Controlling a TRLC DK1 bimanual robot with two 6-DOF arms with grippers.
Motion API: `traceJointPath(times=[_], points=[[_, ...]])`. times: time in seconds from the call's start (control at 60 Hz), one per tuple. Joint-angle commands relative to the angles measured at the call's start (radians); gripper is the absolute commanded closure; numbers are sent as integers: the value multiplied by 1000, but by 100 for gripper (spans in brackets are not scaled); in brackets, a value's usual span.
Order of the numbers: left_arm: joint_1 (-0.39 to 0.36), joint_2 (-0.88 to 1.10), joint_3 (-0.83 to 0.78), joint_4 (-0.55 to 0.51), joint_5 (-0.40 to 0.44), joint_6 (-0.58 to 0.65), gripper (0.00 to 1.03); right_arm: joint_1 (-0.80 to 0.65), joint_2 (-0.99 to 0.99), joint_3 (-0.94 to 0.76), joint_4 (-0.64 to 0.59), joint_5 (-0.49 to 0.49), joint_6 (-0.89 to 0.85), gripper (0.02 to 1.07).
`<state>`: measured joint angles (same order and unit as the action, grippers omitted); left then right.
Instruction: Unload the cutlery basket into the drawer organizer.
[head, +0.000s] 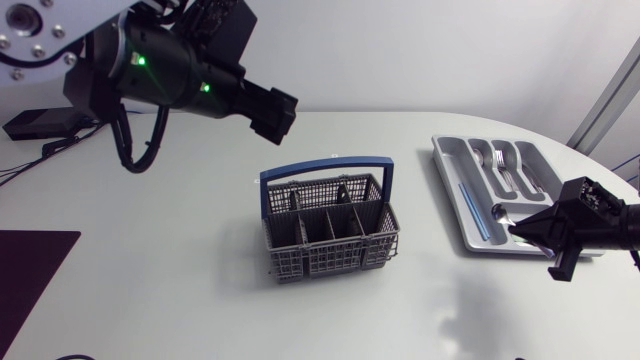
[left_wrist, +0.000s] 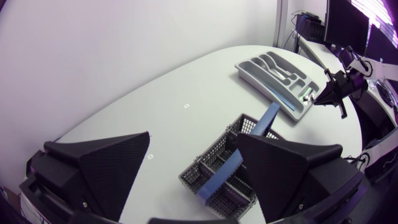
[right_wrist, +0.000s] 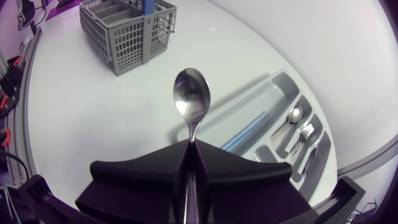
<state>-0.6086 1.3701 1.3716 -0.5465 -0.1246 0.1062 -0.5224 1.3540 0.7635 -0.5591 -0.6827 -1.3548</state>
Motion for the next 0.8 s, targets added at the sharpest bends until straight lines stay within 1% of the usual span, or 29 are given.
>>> traceJointPath(times=[0.0,0.1,0.183,0.317,0.45,0.533,0.733,0.783], points=[[24,-36,-65,26,-6,18,5,-54,108,74,-18,3,-132,96],[47,-49,-97,39,-6,23,5,-97,192,135,-15,31,-204,96],[75,-71,-141,54,-6,24,5,-134,280,212,-2,77,-274,95],[104,-88,-200,82,-6,29,5,-154,375,287,4,132,-333,95],[130,-100,-247,102,-4,27,5,-154,436,303,50,196,-388,95],[142,-112,-270,108,-4,27,5,-153,471,284,131,245,-414,95],[153,-126,-321,126,-4,24,5,-153,517,286,191,281,-431,95],[155,-128,-330,129,-4,24,5,-153,520,283,205,282,-432,88]])
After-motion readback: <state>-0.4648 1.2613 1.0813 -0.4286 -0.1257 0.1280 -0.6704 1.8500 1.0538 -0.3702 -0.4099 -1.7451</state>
